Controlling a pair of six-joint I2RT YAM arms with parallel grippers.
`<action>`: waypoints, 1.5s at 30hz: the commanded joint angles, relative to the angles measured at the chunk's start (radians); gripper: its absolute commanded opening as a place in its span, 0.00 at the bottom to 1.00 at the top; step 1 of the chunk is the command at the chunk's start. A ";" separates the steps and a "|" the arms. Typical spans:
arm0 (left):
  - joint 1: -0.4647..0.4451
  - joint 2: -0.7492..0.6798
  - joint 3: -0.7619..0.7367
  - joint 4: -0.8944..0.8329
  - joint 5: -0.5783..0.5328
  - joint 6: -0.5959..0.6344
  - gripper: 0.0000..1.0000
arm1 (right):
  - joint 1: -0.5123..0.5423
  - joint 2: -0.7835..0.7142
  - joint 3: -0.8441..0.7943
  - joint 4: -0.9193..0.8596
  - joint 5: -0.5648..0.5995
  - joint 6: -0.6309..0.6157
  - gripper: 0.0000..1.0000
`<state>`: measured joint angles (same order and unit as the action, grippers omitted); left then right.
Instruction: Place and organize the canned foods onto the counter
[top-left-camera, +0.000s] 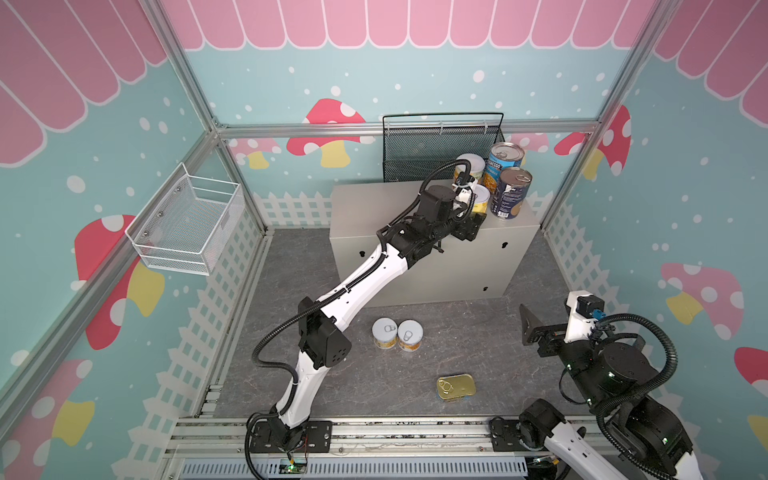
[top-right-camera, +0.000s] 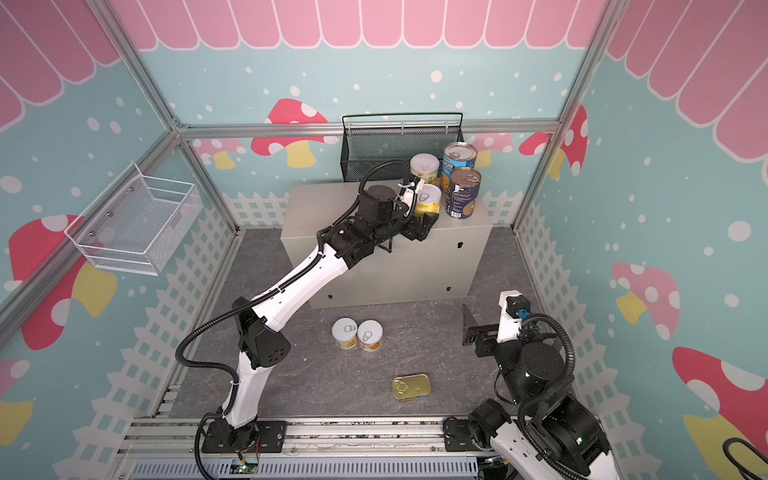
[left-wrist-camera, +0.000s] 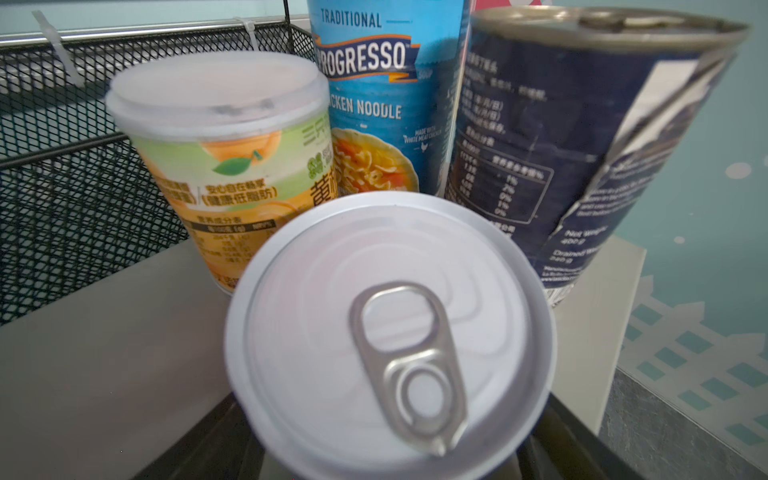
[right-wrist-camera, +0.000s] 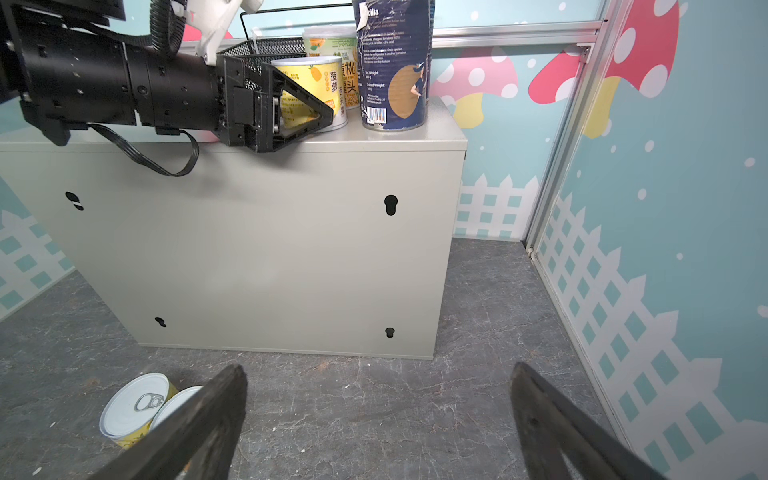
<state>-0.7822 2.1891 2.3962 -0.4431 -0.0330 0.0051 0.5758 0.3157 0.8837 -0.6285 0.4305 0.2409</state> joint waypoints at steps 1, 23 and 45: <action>-0.006 -0.006 0.001 -0.040 0.011 0.002 0.92 | -0.002 -0.019 -0.013 -0.002 0.008 0.011 1.00; -0.011 -0.828 -0.991 0.065 -0.150 -0.027 0.99 | -0.001 0.057 -0.069 0.050 -0.096 0.008 0.99; -0.011 -0.807 -0.858 0.025 -0.276 0.025 0.99 | -0.002 0.187 -0.099 0.160 -0.220 0.027 0.99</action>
<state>-0.7879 1.2991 1.4483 -0.4438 -0.2852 -0.0288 0.5758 0.5266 0.7937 -0.4786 0.2150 0.2523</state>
